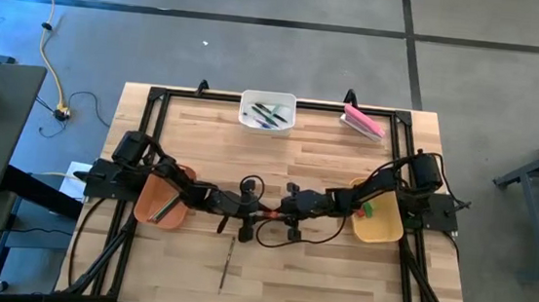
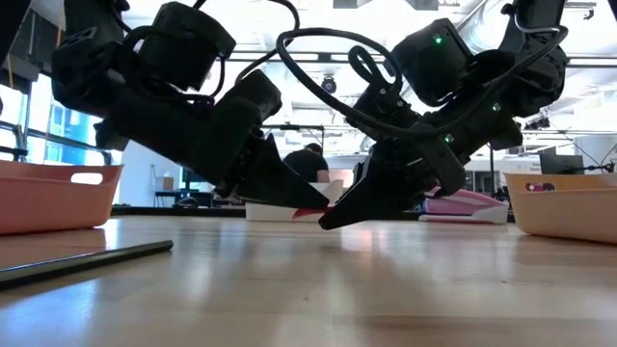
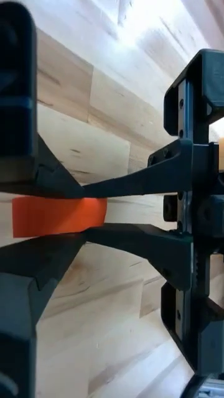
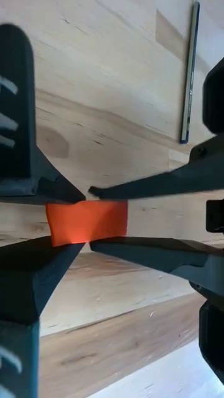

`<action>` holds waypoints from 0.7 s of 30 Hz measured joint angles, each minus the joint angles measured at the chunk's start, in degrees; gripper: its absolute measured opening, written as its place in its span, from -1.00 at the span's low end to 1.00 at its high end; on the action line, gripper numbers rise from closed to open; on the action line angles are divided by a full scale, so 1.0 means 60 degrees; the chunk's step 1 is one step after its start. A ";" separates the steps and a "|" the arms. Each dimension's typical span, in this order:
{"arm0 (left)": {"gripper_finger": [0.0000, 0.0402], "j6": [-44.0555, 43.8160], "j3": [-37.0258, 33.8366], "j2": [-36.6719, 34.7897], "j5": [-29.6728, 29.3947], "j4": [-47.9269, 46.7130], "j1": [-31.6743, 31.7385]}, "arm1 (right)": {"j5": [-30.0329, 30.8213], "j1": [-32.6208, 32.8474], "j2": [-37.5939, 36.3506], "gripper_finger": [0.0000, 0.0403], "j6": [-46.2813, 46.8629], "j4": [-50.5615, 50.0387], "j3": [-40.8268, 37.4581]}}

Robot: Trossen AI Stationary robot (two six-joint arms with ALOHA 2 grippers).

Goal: Sort crayons/erasers/pens/pencils in bins
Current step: Put the orange eraser into the yellow bin

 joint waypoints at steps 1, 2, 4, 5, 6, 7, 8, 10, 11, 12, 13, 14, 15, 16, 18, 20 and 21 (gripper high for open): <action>-0.53 -0.0071 0.0000 0.0000 0.0039 0.0000 0.0011 | 0.0002 0.0000 -0.0003 -0.74 0.0035 -0.0022 0.0000; -0.48 -0.0104 0.0000 -0.0003 0.0083 0.0000 0.0030 | 0.0004 -0.0002 -0.0005 -0.74 0.0082 -0.0047 0.0000; -0.38 -0.0168 -0.0019 -0.0078 0.0249 -0.0046 0.0097 | 0.0029 -0.0004 -0.0005 -0.74 0.0162 -0.0069 0.0000; -0.34 -0.0161 -0.0078 -0.0211 0.0286 -0.0076 0.0130 | 0.0056 -0.0004 -0.0005 -0.74 0.0171 -0.0084 0.0000; -0.30 -0.0108 -0.0110 -0.0322 0.0263 -0.0057 0.0142 | 0.0090 -0.0004 -0.0005 -0.74 0.0178 -0.0101 0.0000; -0.26 -0.0014 -0.0195 -0.0473 0.0228 -0.0039 0.0168 | 0.0091 -0.0004 -0.0005 -0.74 0.0234 -0.0128 0.0000; -0.23 0.0086 -0.0341 -0.0683 0.0175 -0.0076 0.0197 | 0.0095 -0.0004 -0.0005 -0.74 0.0270 -0.0139 0.0000; -0.19 0.0214 -0.0587 -0.1101 0.0084 -0.0079 0.0265 | 0.0096 -0.0004 -0.0005 -0.74 0.0320 -0.0188 0.0000; -0.19 0.0247 -0.0732 -0.1329 -0.0033 -0.0035 0.0298 | 0.0096 -0.0004 -0.0005 -0.74 0.0320 -0.0201 0.0000; -0.19 0.0260 -0.0946 -0.1607 -0.0165 -0.0056 0.0329 | 0.0095 -0.0004 -0.0005 -0.74 0.0323 -0.0201 0.0000; -0.20 0.0263 -0.1144 -0.1851 -0.0309 -0.0069 0.0362 | 0.0095 -0.0004 -0.0006 -0.74 0.0360 -0.0195 0.0000; -0.22 0.0265 -0.1309 -0.2042 -0.0407 -0.0012 0.0380 | 0.0095 -0.0004 -0.0009 -0.74 0.0416 -0.0197 0.0000; -0.25 0.0265 -0.1555 -0.2281 -0.0555 0.0026 0.0393 | 0.0095 -0.0004 -0.0013 -0.74 0.0467 -0.0202 0.0000; -0.28 0.0262 -0.1819 -0.2503 -0.0702 0.0173 0.0400 | 0.0102 -0.0004 -0.0027 -0.74 0.0506 -0.0216 0.0000; -0.38 0.0290 -0.2262 -0.2845 -0.0739 0.0818 0.0426 | 0.0247 -0.0004 -0.0110 -0.74 0.0576 -0.0322 0.0000; -0.49 0.0339 -0.2761 -0.3200 -0.0802 0.1510 0.0426 | 0.0434 -0.0004 -0.0255 -0.74 0.0589 -0.0437 0.0000; -0.55 0.0338 -0.2988 -0.3319 -0.0848 0.1874 0.0426 | 0.0518 -0.0004 -0.0424 -0.74 0.0601 -0.0691 -0.0001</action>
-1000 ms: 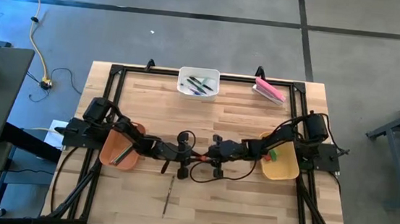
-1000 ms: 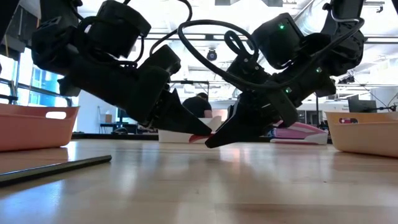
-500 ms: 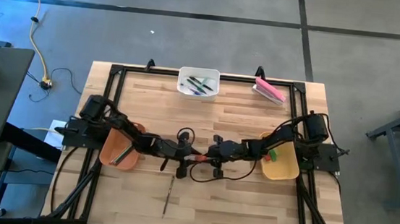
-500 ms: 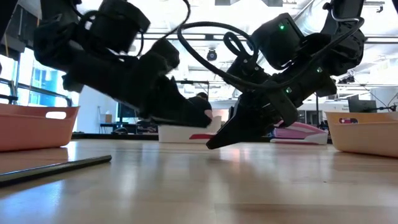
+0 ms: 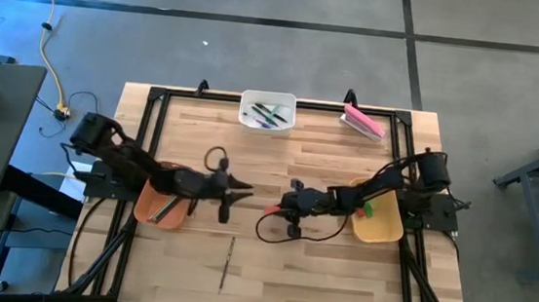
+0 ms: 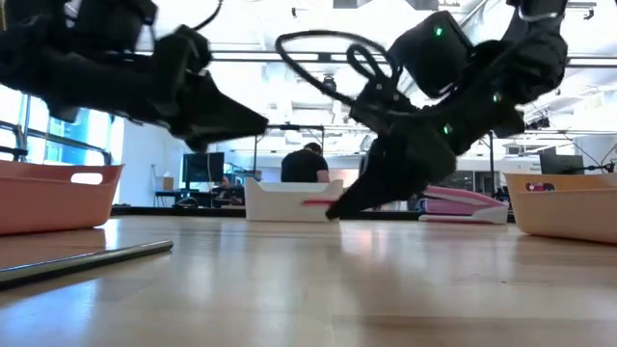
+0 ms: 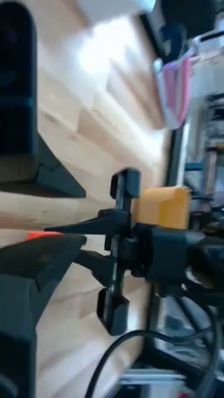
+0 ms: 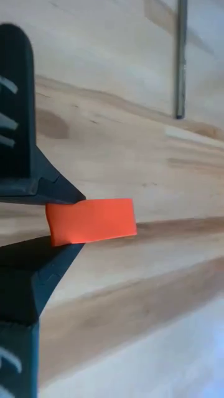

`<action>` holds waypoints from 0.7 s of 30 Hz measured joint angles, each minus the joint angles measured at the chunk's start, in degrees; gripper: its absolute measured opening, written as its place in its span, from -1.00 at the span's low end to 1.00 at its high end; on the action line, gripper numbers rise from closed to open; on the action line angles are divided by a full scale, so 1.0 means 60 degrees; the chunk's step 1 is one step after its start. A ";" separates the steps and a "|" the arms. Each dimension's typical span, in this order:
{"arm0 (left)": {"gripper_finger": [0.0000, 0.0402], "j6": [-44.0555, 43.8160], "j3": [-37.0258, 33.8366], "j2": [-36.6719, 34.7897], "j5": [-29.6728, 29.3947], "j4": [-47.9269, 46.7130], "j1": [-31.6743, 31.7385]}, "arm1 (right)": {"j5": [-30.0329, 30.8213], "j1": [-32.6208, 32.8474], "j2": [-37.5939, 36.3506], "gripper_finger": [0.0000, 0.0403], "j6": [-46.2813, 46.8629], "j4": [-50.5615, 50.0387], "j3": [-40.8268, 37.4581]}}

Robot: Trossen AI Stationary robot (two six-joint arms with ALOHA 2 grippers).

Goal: Sort crayons/erasers/pens/pencils in bins
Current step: Put the orange eraser into the yellow bin

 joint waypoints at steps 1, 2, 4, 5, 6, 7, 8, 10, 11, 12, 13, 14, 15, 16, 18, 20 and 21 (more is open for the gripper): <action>-0.61 0.0003 -0.0249 -0.0113 -0.0096 0.0380 0.0000 | 0.0098 0.0000 -0.0157 -0.74 0.0012 -0.0135 -0.0011; -0.67 0.0004 -0.0495 -0.0237 -0.0198 0.0715 0.0000 | 0.0144 0.0000 -0.0318 -0.74 0.0069 -0.0253 -0.0002; -0.78 0.0104 -0.0933 -0.0377 -0.0358 0.1483 0.0000 | 0.0332 0.0000 -0.0801 -0.74 0.0260 -0.0892 -0.0017; -0.83 0.0198 -0.1124 -0.0392 -0.0412 0.1798 0.0000 | 0.0444 0.0000 -0.1048 -0.74 0.0332 -0.1157 -0.0003; -0.89 0.0262 -0.1357 -0.0429 -0.0466 0.2067 0.0000 | 0.0577 0.0002 -0.1343 -0.74 0.0417 -0.1543 -0.0002; -0.94 0.0324 -0.1519 -0.0440 -0.0522 0.2371 0.0001 | 0.0691 0.0011 -0.1671 -0.74 0.0498 -0.1903 -0.0002; -0.97 0.0419 -0.1629 -0.0442 -0.0533 0.2686 0.0003 | 0.0807 0.0023 -0.2018 -0.74 0.0652 -0.2261 -0.0002; -0.98 0.0495 -0.1842 -0.0448 -0.0729 0.2979 0.0000 | 0.1100 0.0070 -0.2794 -0.74 0.1028 -0.3125 -0.0002; -0.97 0.0499 -0.1910 -0.0440 -0.0754 0.3076 0.0000 | 0.1278 0.0123 -0.3213 -0.74 0.1267 -0.3643 -0.0002; -0.96 0.0496 -0.1953 -0.0443 -0.0782 0.3198 0.0000 | 0.1449 0.0172 -0.3617 -0.74 0.1544 -0.4056 -0.0002; -0.96 0.0499 -0.1958 -0.0444 -0.0787 0.3244 0.0000 | 0.1637 0.0250 -0.4062 -0.74 0.1903 -0.4550 0.0001; -0.96 0.0495 -0.1966 -0.0444 -0.0789 0.3242 0.0000 | 0.1847 0.0329 -0.4532 -0.74 0.2367 -0.5176 0.0001; -0.97 0.0476 -0.1968 -0.0444 -0.0787 0.3233 0.0000 | 0.2045 0.0411 -0.4958 -0.74 0.2834 -0.5669 0.0001; -0.98 0.0451 -0.1966 -0.0444 -0.0767 0.3233 0.0000 | 0.2195 0.0500 -0.5393 -0.74 0.3300 -0.6154 0.0001; -0.99 0.0478 -0.1966 -0.0444 -0.0736 0.3231 0.0000 | 0.2541 0.0702 -0.6236 -0.74 0.4327 -0.7375 0.0001; -0.99 0.0492 -0.1969 -0.0444 -0.0734 0.3215 0.0000 | 0.2842 0.0917 -0.6978 -0.74 0.5336 -0.8449 0.0005; -0.99 0.0492 -0.1969 -0.0444 -0.0733 0.3219 0.0000 | 0.2923 0.1042 -0.7332 -0.74 0.5866 -0.9096 0.0005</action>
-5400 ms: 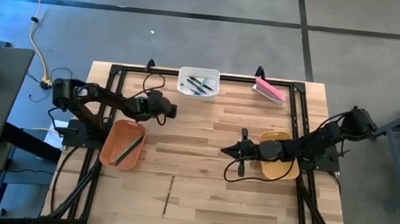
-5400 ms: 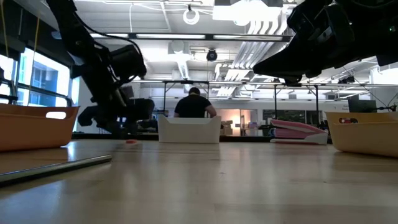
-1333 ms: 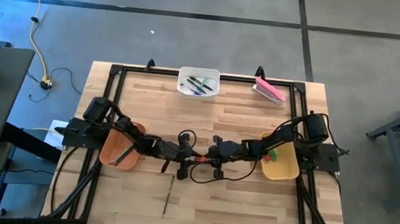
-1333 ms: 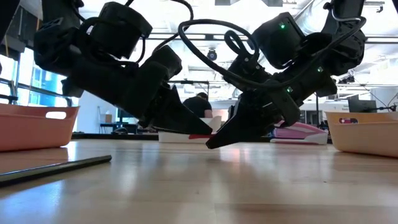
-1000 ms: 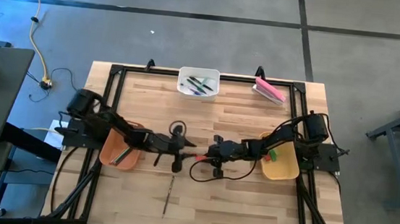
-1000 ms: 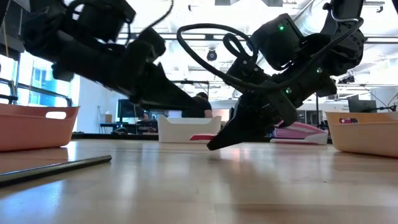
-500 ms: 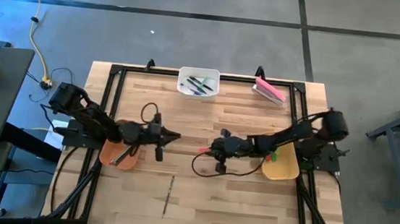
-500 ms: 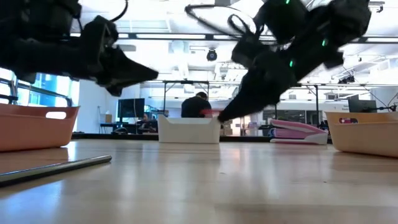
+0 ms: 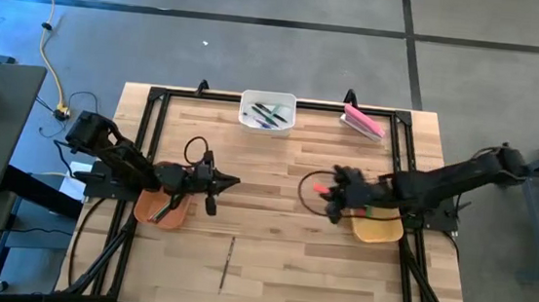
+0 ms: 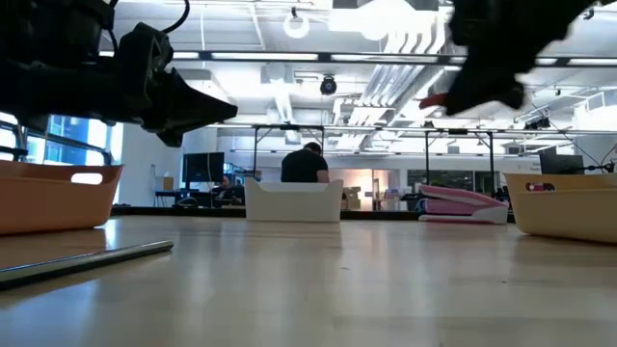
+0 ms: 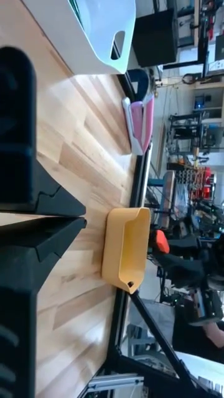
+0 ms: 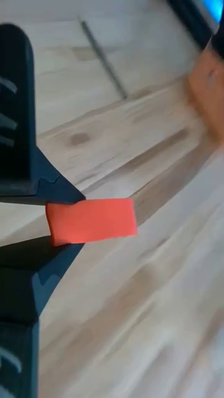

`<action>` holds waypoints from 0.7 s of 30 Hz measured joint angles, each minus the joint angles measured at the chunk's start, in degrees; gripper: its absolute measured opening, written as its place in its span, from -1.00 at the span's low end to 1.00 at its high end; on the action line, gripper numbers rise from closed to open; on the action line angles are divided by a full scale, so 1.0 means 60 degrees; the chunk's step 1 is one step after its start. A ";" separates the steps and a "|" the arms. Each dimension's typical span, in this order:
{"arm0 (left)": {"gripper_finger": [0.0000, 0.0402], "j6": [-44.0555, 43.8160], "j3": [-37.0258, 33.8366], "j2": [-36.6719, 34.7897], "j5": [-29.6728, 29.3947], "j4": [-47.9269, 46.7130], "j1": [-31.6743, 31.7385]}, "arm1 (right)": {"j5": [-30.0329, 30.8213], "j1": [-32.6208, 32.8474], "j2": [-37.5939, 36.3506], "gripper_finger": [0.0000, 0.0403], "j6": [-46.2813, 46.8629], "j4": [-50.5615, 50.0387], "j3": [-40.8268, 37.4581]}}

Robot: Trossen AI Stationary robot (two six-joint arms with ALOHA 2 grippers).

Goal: Sort crayons/erasers/pens/pencils in bins
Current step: Put the orange eraser into the yellow bin

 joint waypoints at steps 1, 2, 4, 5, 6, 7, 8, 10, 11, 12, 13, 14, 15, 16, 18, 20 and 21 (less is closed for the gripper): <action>-0.99 0.0000 0.0000 0.0000 0.0004 -0.0006 0.0000 | 0.0023 0.0118 -0.0281 -0.74 0.0524 -0.0643 0.0000; -0.99 0.0000 0.0000 0.0000 0.0006 -0.0007 0.0000 | 0.0017 0.0230 -0.0528 -0.74 0.1081 -0.1182 0.0000; -0.99 -0.0001 0.0000 0.0000 0.0019 -0.0006 0.0000 | -0.0036 0.0512 -0.0944 -0.74 0.2144 -0.2356 0.0000; -0.99 -0.0011 0.0000 0.0000 0.0025 -0.0015 0.0000 | -0.0092 0.0657 -0.1095 -0.74 0.2694 -0.2870 0.0000; -1.00 -0.0016 0.0000 0.0000 0.0029 -0.0014 0.0000 | -0.0209 0.0812 -0.1201 -0.74 0.3221 -0.3292 0.0000; -1.00 -0.0005 0.0000 0.0000 0.0029 -0.0011 0.0000 | -0.0406 0.0955 -0.1285 -0.74 0.3759 -0.3777 0.0000; -1.00 0.0000 0.0000 0.0000 0.0029 -0.0015 0.0000 | -0.0631 0.1094 -0.1339 -0.74 0.4288 -0.4292 0.0000; -1.00 0.0000 0.0000 0.0000 0.0029 -0.0012 0.0000 | -0.1029 0.1365 -0.1346 -0.74 0.5320 -0.5158 0.0000; -1.00 -0.0001 0.0000 0.0000 0.0029 -0.0013 0.0000 | -0.1207 0.1486 -0.1340 -0.74 0.5861 -0.5617 0.0000; -1.00 -0.0006 0.0000 0.0004 0.0029 -0.0015 0.0000 | -0.1348 0.1586 -0.1312 -0.74 0.6355 -0.6056 0.0000; -1.00 -0.0019 0.0000 0.0003 0.0030 -0.0015 0.0000 | -0.1415 0.1660 -0.1257 -0.74 0.6791 -0.6423 0.0000; -1.00 -0.0033 0.0000 0.0004 0.0033 -0.0015 0.0000 | -0.1490 0.1712 -0.1203 -0.74 0.7160 -0.6703 -0.0004; -1.00 -0.0041 0.0000 0.0004 0.0033 -0.0015 0.0000 | -0.1532 0.1743 -0.1145 -0.74 0.7465 -0.6946 -0.0004; -1.00 -0.0047 0.0000 0.0004 0.0033 -0.0015 0.0000 | -0.1565 0.1747 -0.1064 -0.74 0.7680 -0.7133 -0.0004; -1.00 -0.0065 0.0000 0.0004 0.0033 -0.0015 0.0000 | -0.1611 0.1698 -0.0847 -0.74 0.7894 -0.7202 -0.0028; -1.00 -0.0066 0.0000 0.0004 0.0033 -0.0029 0.0000 | -0.1712 0.1615 -0.0618 -0.74 0.8066 -0.7193 -0.0176; -1.00 -0.0067 0.0000 0.0004 0.0033 -0.0043 0.0000 | -0.1787 0.1572 -0.0479 -0.74 0.8111 -0.7158 -0.0283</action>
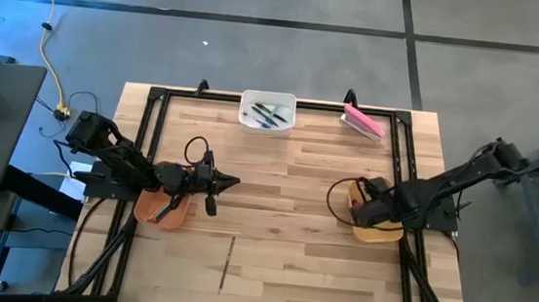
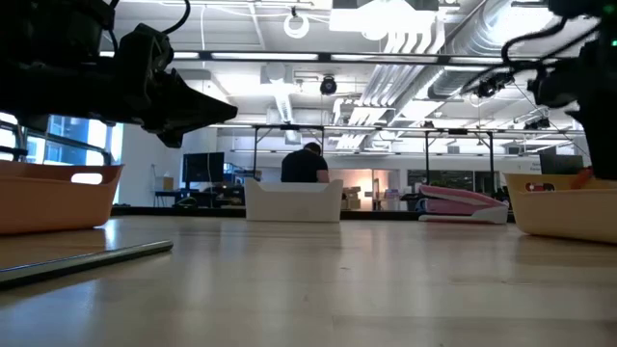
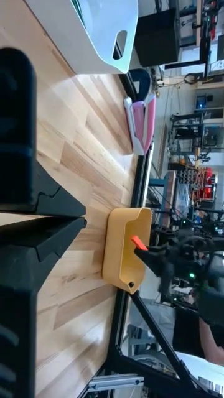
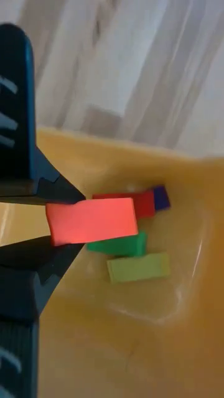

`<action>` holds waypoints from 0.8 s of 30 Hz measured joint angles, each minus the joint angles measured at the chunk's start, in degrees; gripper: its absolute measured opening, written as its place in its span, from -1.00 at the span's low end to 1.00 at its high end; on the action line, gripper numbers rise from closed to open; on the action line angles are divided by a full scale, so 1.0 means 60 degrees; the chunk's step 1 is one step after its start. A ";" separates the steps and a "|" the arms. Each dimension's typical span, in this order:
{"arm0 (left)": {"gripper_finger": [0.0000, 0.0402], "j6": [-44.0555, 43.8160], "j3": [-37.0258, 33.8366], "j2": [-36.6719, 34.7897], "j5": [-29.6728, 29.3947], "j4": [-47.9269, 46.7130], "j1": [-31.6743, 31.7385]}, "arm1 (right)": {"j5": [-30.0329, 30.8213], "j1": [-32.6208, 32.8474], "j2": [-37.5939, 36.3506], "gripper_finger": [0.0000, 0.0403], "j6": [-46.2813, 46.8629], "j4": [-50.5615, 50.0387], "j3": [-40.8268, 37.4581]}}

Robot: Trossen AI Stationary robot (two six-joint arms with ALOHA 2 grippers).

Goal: Sort crayons/erasers/pens/pencils in bins
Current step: Put the orange eraser into the yellow bin

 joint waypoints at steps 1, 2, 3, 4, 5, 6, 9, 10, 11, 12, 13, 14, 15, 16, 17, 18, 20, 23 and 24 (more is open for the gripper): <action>-1.00 -0.0002 0.0000 0.0000 0.0003 -0.0005 0.0000 | -0.0061 -0.0055 0.0147 -0.74 0.0014 0.0069 -0.0112; -1.00 -0.0002 0.0000 0.0000 0.0004 -0.0005 0.0000 | -0.0089 -0.0090 0.0276 -0.74 0.0022 0.0113 -0.0204; -1.00 -0.0002 0.0000 0.0000 0.0004 -0.0008 0.0000 | -0.0093 -0.0139 0.0424 -0.74 0.0022 0.0141 -0.0272; -1.00 -0.0002 0.0000 0.0000 0.0004 -0.0008 0.0000 | -0.0095 -0.0198 0.0582 -0.74 0.0022 0.0181 -0.0335; -1.00 -0.0002 0.0000 0.0000 0.0004 -0.0008 0.0000 | -0.0096 -0.0248 0.0713 -0.74 0.0021 0.0198 -0.0361; -1.00 -0.0002 0.0000 0.0000 0.0007 -0.0008 0.0000 | -0.0098 -0.0293 0.0827 -0.74 0.0007 0.0248 -0.0373; -1.00 -0.0015 0.0000 0.0000 0.0130 -0.0012 0.0000 | -0.0098 -0.0327 0.1160 -0.74 -0.0051 0.0429 -0.0384; -1.00 -0.0034 0.0000 0.0002 0.0217 -0.0012 0.0000 | -0.0101 -0.0323 0.1251 -0.74 -0.0054 0.0513 -0.0384; -1.00 -0.0035 0.0000 0.0004 0.0307 -0.0012 0.0000 | -0.0102 -0.0323 0.1347 -0.74 -0.0051 0.0591 -0.0384; -1.00 -0.0032 0.0000 0.0004 0.0363 -0.0012 0.0000 | -0.0106 -0.0323 0.1456 -0.74 -0.0049 0.0635 -0.0384; -1.00 -0.0035 0.0000 0.0005 0.0370 -0.0012 0.0000 | -0.0109 -0.0323 0.1548 -0.74 -0.0049 0.0656 -0.0384; -1.00 -0.0061 0.0000 0.0007 0.0372 -0.0012 0.0000 | -0.0109 -0.0323 0.1654 -0.74 -0.0052 0.0685 -0.0384; -1.00 -0.0118 0.0000 0.0007 0.0372 -0.0012 0.0000 | -0.0113 -0.0323 0.1769 -0.74 -0.0056 0.0723 -0.0384; -1.00 -0.0184 0.0000 0.0007 0.0372 -0.0012 0.0000 | -0.0125 -0.0323 0.1877 -0.73 -0.0063 0.0730 -0.0384; -1.00 -0.0191 0.0000 0.0007 0.0372 -0.0012 0.0000 | -0.0128 -0.0323 0.1966 -0.72 -0.0066 0.0730 -0.0384; -1.00 -0.0261 0.0000 0.0007 0.0375 -0.0031 0.0000 | -0.0129 -0.0323 0.2055 -0.70 -0.0069 0.0731 -0.0384; -1.00 -0.0446 0.0000 0.0007 0.0465 -0.0056 0.0000 | -0.0171 -0.0323 0.2203 -0.62 -0.0083 0.0729 -0.0384; -1.00 -0.0509 0.0004 0.0007 0.1006 -0.0072 -0.0002 | -0.0239 -0.0321 0.2333 -0.46 -0.0083 0.0726 -0.0384; -1.00 -0.0511 0.0015 0.0007 0.1049 -0.0087 -0.0015 | -0.0250 -0.0307 0.2335 -0.39 -0.0094 0.0722 -0.0384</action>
